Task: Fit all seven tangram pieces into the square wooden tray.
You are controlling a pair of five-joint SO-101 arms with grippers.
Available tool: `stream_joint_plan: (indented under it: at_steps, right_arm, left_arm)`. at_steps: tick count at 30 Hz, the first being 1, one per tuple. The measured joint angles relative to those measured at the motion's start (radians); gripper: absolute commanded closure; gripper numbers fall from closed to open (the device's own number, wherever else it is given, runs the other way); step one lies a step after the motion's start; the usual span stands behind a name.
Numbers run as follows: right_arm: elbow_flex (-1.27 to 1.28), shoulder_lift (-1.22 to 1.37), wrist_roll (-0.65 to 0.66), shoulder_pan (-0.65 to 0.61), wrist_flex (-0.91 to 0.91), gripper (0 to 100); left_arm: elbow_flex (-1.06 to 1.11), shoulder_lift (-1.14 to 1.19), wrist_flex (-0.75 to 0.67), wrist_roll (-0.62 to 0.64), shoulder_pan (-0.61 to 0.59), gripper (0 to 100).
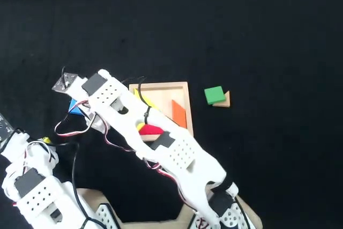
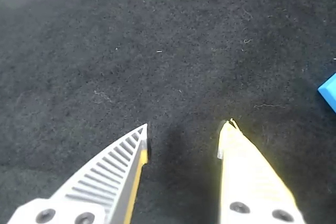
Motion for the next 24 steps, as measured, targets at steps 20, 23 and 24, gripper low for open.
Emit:
stream_joint_plan:
  at_steps: [20, 23, 24]
  right_arm:
    - [-0.023, 0.060, 0.106, 0.017, -0.034, 78.7]
    - [-0.025, 0.060, 0.107, 0.018, -0.034, 83.8]
    - [-0.026, 0.060, 0.107, 0.025, -0.034, 84.8]
  left_arm:
    - [0.000, 0.000, 0.000, 0.000, 0.000, 78]
    - [0.000, 0.000, 0.000, 0.000, 0.000, 78]
    - [0.000, 0.000, 0.000, 0.000, 0.000, 78]
